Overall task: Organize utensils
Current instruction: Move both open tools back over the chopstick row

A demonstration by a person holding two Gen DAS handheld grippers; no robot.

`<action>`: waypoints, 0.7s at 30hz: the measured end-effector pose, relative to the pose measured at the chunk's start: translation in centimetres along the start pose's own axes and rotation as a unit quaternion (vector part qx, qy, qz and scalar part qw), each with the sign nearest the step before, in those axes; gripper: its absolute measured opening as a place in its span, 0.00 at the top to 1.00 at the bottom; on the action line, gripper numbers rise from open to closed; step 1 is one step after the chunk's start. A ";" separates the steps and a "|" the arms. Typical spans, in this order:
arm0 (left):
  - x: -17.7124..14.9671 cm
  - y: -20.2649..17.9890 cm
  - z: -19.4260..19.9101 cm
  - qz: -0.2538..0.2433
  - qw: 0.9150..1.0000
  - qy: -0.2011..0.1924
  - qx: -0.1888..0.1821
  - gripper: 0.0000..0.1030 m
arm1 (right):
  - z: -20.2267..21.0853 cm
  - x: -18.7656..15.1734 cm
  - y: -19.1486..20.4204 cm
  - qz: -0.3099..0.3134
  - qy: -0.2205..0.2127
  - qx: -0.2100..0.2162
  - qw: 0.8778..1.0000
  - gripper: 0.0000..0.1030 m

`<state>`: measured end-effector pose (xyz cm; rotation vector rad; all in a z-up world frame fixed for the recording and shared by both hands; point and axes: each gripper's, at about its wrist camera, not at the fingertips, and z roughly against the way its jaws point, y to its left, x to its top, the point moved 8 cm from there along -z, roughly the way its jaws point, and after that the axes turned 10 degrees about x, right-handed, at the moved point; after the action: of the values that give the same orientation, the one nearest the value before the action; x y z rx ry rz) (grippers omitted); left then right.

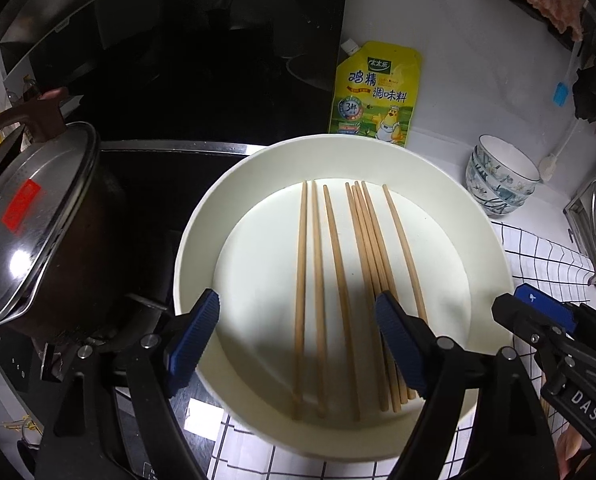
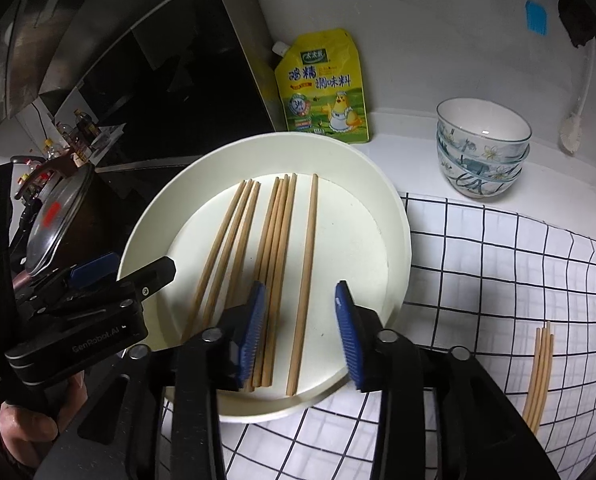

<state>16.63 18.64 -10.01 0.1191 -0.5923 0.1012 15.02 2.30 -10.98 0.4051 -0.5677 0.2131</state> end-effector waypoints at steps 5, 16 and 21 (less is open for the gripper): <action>-0.4 0.0 1.2 0.001 1.000 -0.005 0.002 0.21 | 1.2 -0.5 0.3 0.007 -0.006 -0.001 1.000 0.65; -1.6 -0.6 4.0 0.002 1.000 -0.012 0.003 0.15 | 4.8 -2.3 -0.6 0.011 -0.018 -0.010 1.000 0.59; -2.5 -1.8 5.2 -0.004 1.000 -0.012 -0.001 0.15 | 6.5 -3.9 -2.2 0.000 -0.020 -0.016 1.000 0.50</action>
<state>11.92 16.02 -7.34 0.1211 -0.6150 0.0921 9.35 -2.83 -8.84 0.3785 -0.6093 0.1952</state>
